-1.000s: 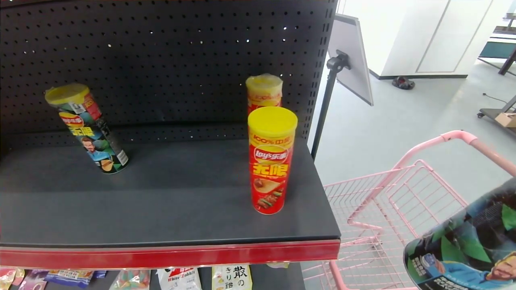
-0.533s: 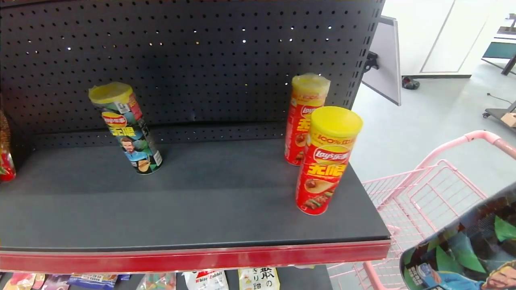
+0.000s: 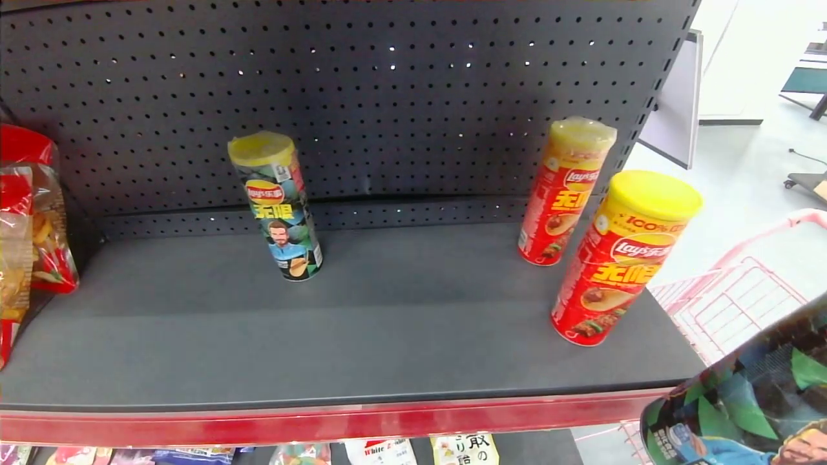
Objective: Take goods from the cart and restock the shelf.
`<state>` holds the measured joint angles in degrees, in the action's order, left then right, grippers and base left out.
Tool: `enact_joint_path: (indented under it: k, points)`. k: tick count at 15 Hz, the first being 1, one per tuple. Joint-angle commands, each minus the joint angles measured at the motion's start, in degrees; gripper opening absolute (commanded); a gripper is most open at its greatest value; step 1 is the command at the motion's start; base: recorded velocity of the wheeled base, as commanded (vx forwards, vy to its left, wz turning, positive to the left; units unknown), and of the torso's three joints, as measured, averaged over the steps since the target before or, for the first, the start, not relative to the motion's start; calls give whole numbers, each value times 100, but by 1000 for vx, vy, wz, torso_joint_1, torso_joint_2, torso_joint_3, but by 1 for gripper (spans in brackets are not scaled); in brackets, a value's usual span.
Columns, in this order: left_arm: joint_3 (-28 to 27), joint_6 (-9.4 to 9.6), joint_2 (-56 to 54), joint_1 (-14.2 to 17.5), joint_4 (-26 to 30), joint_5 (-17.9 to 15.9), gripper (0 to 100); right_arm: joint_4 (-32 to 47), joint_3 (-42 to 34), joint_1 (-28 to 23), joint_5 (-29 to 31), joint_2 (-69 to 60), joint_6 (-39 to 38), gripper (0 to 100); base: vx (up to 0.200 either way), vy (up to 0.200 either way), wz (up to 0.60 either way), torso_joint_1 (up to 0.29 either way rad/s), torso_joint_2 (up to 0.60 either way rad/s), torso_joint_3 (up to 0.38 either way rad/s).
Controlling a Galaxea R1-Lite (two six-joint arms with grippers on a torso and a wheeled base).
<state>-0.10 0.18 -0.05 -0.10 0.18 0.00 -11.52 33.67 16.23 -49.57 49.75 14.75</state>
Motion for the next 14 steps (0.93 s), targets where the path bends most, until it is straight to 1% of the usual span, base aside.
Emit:
enact_joint_path:
  k: [1,13,14]
  points:
    - [1,-1,5,1,-1,9,100,1,-1,3,0,8,2,0,0,200,0,2,-2,2]
    - [1,-1,5,1,-1,0,100,-8,-106,-5,0,-71,2,0,0,200,0,2,3,2]
    - [1,8,5,1,-1,0,100,-8,-159,-5,0,-79,2,0,0,0,0,0,0,0]
